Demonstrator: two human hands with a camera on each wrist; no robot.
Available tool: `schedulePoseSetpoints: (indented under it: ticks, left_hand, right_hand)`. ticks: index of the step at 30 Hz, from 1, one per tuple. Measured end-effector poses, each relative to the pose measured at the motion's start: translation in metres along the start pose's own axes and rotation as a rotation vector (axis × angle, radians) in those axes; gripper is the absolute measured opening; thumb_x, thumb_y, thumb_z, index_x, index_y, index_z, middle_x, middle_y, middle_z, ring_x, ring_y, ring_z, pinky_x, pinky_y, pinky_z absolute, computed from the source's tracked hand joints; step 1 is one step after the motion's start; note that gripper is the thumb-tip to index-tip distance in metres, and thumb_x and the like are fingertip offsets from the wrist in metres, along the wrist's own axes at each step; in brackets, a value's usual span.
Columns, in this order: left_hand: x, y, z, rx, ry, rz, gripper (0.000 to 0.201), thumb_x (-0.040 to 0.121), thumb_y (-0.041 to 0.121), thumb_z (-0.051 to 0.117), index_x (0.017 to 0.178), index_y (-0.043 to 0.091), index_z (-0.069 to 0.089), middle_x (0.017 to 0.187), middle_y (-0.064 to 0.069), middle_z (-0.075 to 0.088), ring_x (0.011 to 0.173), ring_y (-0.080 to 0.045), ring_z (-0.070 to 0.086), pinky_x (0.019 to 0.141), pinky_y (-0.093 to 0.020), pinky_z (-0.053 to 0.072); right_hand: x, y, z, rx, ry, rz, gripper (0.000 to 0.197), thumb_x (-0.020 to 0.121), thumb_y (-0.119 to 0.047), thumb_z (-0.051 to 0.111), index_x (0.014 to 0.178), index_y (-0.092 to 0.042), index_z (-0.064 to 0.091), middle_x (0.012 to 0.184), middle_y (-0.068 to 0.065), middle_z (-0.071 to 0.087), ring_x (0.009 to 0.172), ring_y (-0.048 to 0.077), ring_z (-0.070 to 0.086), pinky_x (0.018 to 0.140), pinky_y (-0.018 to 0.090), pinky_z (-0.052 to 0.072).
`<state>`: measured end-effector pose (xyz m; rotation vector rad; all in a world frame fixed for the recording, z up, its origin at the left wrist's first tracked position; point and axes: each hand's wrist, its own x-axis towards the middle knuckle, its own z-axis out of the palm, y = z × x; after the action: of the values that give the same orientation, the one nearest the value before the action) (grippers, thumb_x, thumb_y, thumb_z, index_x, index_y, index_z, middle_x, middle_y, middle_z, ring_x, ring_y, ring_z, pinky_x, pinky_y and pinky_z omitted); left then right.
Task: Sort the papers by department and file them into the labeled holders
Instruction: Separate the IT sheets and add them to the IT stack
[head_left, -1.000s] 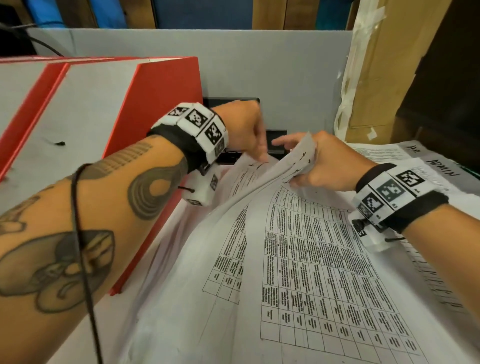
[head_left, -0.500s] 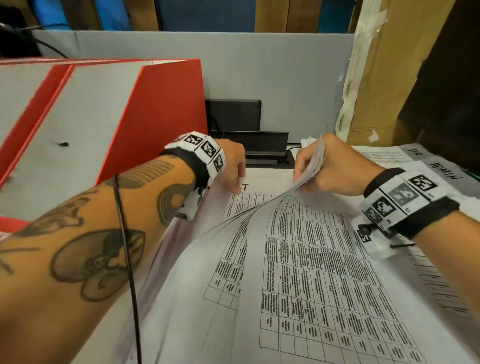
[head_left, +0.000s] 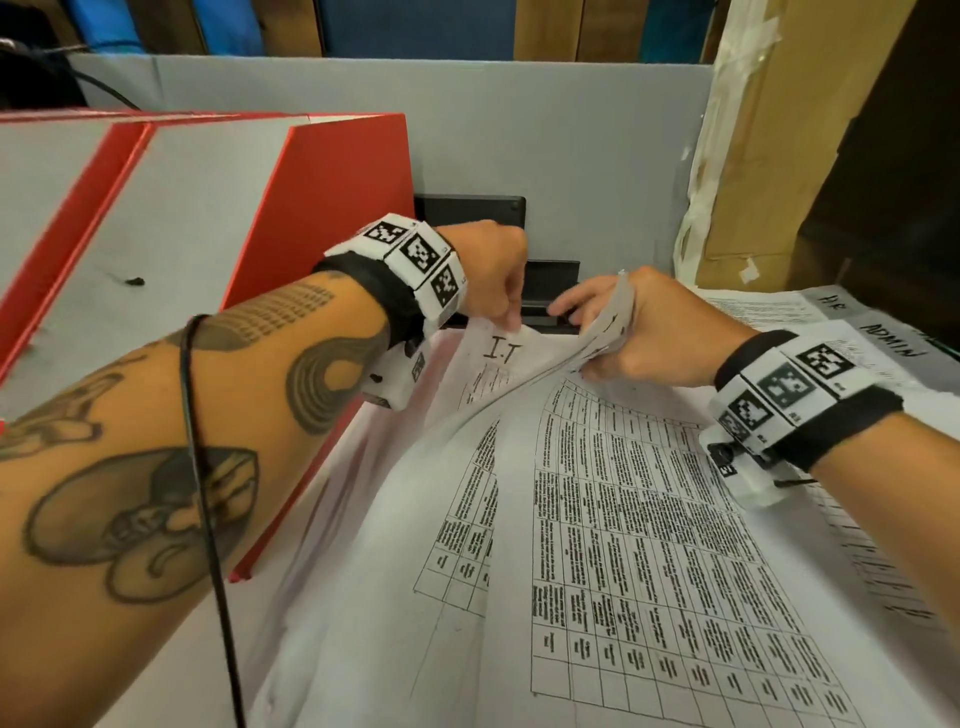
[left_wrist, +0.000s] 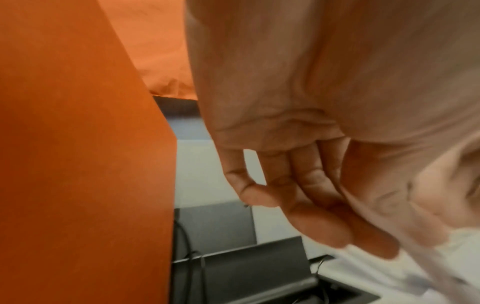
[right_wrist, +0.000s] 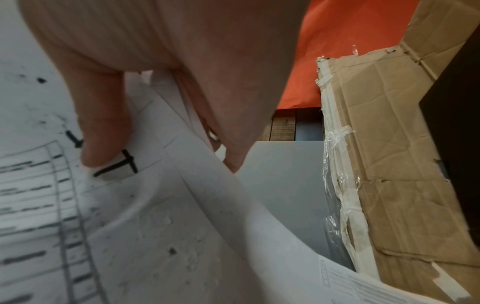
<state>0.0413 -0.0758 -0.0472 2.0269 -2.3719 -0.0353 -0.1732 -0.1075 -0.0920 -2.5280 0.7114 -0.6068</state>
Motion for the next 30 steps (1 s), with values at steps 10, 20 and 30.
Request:
schedulePoseSetpoints:
  ticks: [10, 20, 30]
  left_hand:
    - [0.006, -0.004, -0.005, -0.337, -0.128, -0.097, 0.034, 0.101, 0.045, 0.061, 0.108, 0.015, 0.075, 0.089, 0.004, 0.08, 0.079, -0.013, 0.077, 0.072, -0.032, 0.061]
    - [0.013, -0.02, 0.029, 0.151, -0.087, -0.281, 0.051, 0.068, 0.04, 0.094, 0.109, 0.019, 0.073, 0.099, 0.0, 0.072, 0.087, -0.023, 0.07, 0.079, -0.04, 0.062]
    - [0.006, -0.012, 0.009, 0.205, 0.043, -0.239, 0.039, 0.084, 0.04, 0.082, 0.112, 0.015, 0.071, 0.105, -0.004, 0.07, 0.091, -0.028, 0.067, 0.077, -0.043, 0.059]
  right_hand:
    - [-0.004, 0.006, -0.005, 0.061, 0.066, 0.002, 0.06, 0.062, 0.004, 0.092, 0.099, -0.02, 0.052, 0.075, -0.013, 0.059, 0.064, -0.004, 0.058, 0.058, 0.02, 0.047]
    - [-0.003, 0.01, 0.001, 0.036, -0.027, -0.001, 0.034, 0.073, 0.001, 0.087, 0.086, -0.029, 0.078, 0.08, -0.02, 0.076, 0.08, 0.001, 0.073, 0.072, 0.022, 0.057]
    - [-0.003, 0.007, 0.001, 0.008, -0.012, 0.074, 0.033, 0.072, -0.006, 0.09, 0.092, -0.03, 0.078, 0.086, -0.019, 0.075, 0.087, 0.003, 0.073, 0.084, 0.034, 0.061]
